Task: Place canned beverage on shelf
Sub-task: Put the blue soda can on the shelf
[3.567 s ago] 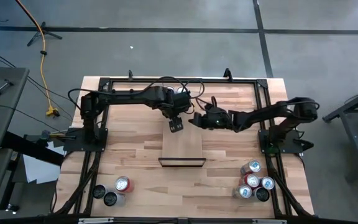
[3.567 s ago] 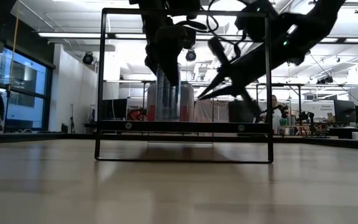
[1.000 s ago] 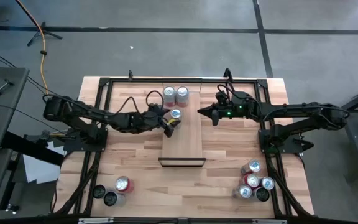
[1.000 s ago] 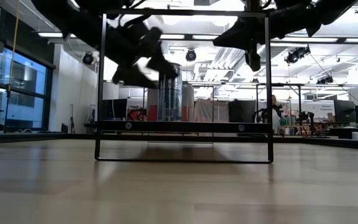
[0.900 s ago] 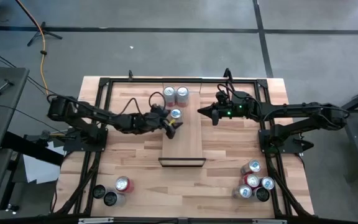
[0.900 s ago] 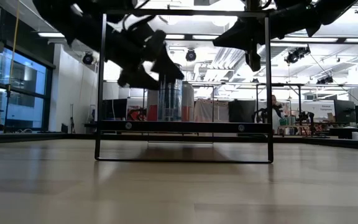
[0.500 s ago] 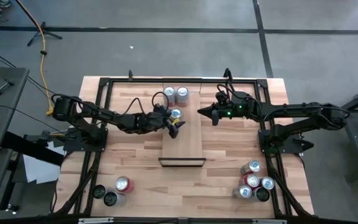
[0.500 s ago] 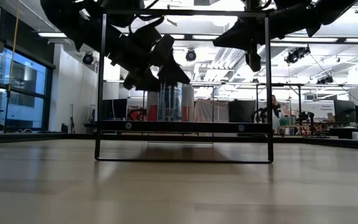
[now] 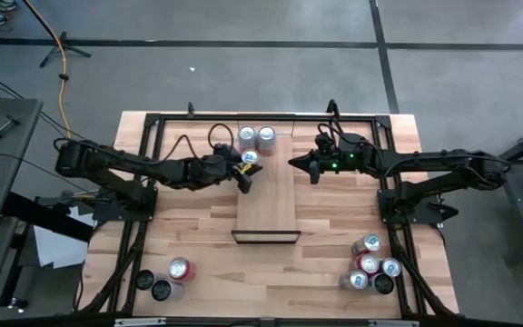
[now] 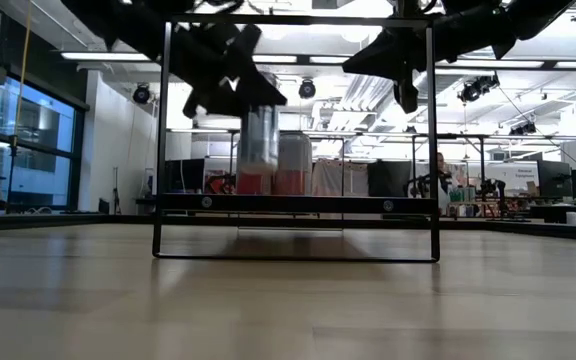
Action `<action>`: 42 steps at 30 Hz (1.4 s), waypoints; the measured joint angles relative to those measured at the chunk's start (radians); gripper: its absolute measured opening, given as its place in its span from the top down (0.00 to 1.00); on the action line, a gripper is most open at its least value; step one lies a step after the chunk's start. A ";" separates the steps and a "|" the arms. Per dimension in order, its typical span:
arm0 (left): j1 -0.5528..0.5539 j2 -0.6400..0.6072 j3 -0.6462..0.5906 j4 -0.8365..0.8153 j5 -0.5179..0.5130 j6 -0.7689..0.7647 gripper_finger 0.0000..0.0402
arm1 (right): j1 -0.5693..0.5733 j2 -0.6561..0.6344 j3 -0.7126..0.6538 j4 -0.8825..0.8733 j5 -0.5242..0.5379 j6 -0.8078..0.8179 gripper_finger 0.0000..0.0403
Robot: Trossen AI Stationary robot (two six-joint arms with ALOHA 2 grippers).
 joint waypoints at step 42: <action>0.001 -0.066 0.001 -0.118 -0.052 -0.079 0.54 | -0.001 -0.004 0.000 -0.006 -0.047 -0.210 1.00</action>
